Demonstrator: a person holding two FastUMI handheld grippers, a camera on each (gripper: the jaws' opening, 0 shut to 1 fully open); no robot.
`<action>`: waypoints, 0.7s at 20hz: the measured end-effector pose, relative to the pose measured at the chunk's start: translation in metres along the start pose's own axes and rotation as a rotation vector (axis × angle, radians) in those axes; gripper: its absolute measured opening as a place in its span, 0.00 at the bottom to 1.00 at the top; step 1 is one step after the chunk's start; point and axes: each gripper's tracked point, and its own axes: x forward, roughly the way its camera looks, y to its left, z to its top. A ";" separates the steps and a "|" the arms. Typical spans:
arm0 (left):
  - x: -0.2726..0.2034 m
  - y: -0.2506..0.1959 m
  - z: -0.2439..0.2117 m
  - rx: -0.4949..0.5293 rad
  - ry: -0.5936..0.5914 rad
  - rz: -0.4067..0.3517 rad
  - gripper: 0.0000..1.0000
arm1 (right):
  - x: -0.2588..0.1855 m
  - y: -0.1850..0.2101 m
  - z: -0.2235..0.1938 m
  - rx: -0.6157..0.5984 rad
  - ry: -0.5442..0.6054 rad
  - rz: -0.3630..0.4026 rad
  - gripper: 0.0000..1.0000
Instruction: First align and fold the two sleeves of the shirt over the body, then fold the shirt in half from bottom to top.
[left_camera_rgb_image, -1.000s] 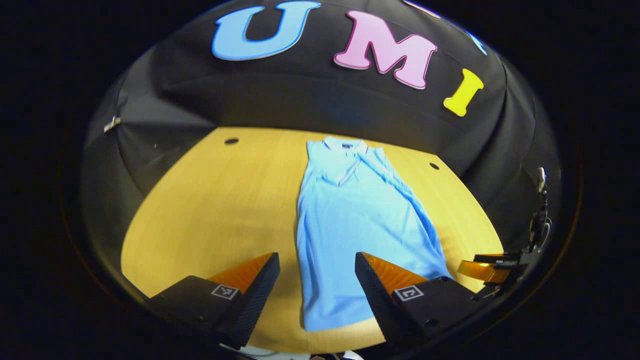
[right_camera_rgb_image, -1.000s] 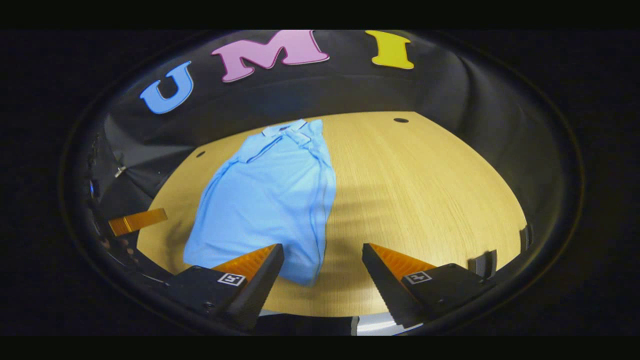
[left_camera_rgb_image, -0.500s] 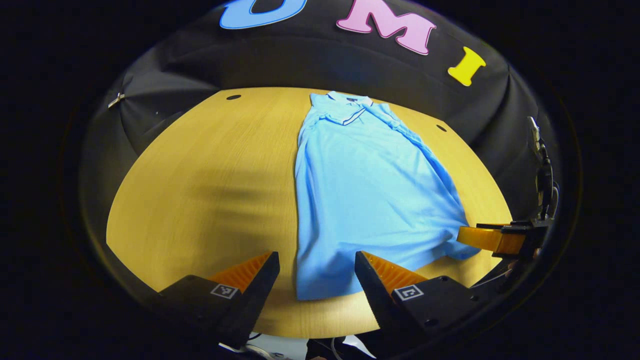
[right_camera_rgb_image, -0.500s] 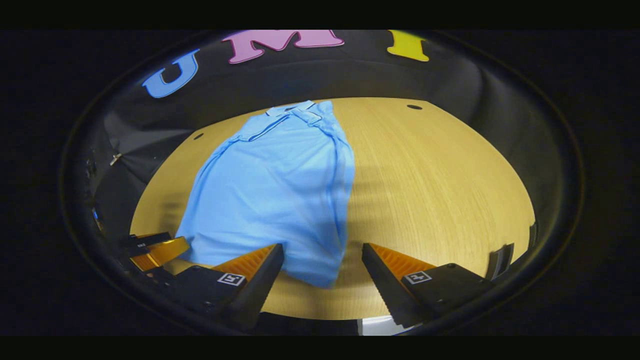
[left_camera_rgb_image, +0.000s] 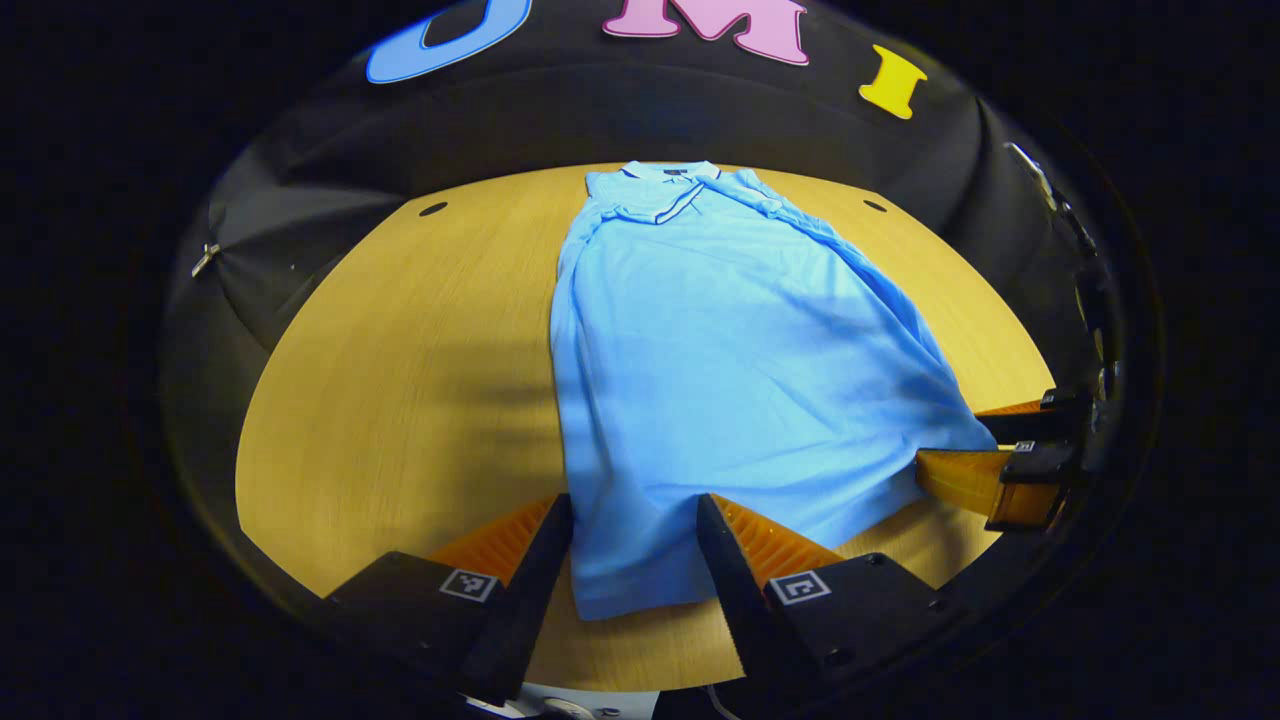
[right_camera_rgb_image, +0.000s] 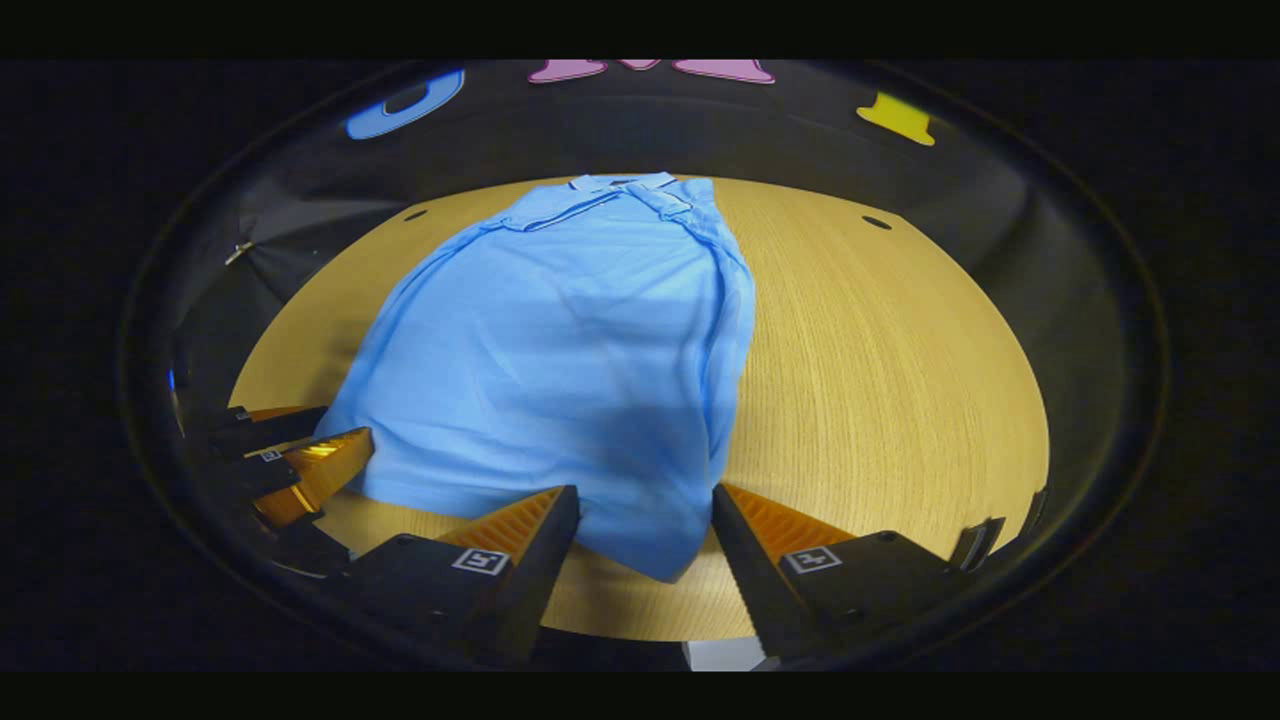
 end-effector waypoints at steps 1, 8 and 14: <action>0.000 -0.001 0.001 -0.002 -0.001 -0.002 0.76 | 0.001 -0.001 0.001 -0.003 -0.001 0.006 0.79; 0.002 -0.019 0.009 -0.009 -0.013 -0.042 0.13 | 0.000 -0.005 0.007 0.080 -0.015 0.115 0.02; -0.006 -0.023 0.010 0.000 -0.001 -0.036 0.07 | -0.005 -0.003 0.018 0.035 -0.079 0.136 0.07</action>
